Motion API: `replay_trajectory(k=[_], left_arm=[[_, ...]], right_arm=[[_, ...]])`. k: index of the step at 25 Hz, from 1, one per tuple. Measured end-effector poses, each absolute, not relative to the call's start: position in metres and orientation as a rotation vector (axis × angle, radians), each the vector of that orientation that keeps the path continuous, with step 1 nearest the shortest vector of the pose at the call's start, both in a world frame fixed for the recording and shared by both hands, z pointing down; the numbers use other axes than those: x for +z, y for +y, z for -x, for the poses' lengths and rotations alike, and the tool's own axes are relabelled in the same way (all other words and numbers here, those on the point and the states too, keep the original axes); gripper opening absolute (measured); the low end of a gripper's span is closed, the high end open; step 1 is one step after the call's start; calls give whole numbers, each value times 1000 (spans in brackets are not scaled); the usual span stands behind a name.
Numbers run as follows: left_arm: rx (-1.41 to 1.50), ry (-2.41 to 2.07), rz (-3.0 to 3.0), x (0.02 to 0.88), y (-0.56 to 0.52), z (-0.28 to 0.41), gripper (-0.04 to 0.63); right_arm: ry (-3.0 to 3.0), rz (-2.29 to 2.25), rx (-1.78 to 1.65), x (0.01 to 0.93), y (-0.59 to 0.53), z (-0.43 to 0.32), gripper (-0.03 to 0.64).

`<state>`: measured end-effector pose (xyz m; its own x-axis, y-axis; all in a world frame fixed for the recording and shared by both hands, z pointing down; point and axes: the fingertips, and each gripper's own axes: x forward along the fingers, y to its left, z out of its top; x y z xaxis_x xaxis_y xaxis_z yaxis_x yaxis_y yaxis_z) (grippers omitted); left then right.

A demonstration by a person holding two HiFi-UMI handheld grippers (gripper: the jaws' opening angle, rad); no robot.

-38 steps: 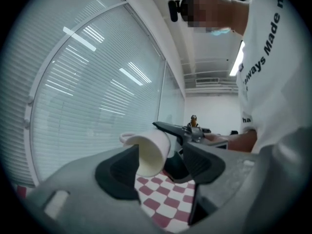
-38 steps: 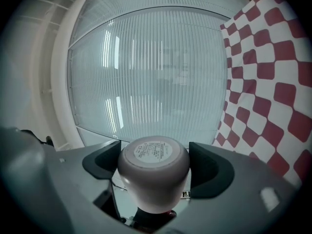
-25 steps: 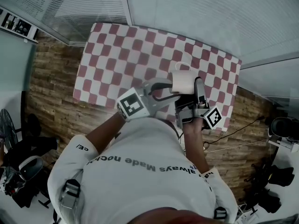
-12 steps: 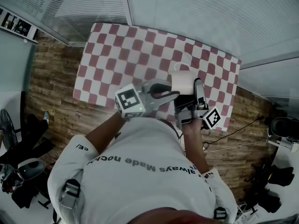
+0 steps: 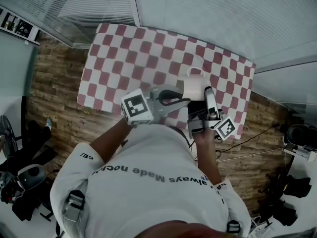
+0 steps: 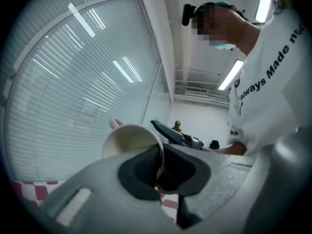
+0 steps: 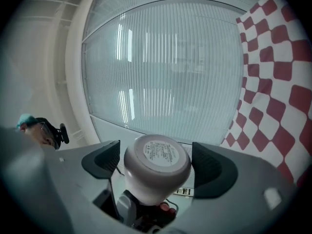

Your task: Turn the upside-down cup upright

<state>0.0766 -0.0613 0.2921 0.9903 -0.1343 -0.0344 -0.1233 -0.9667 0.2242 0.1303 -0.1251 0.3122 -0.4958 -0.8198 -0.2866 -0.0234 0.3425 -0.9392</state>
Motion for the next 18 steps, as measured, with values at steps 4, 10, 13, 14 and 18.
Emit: replay_trajectory(k=[4, 10, 13, 14, 18], left_arm=[[-52, -186, -2909, 295, -63, -72, 23], [-62, -210, -2907, 297, -68, -68, 23], [-60, -217, -2911, 297, -70, -67, 23], [-55, -218, -2910, 297, -71, -66, 23], [-43, -223, -2909, 297, -73, -66, 23]], right_arm=[[1951, 827, -1099, 300, -122, -136, 419], [2334, 964, -779, 276, -109, -135, 425], [2604, 1038, -521, 266, -99, -125, 440], [2688, 1057, -429, 264, -97, -121, 440], [2979, 1103, -58, 266, -86, -101, 442]])
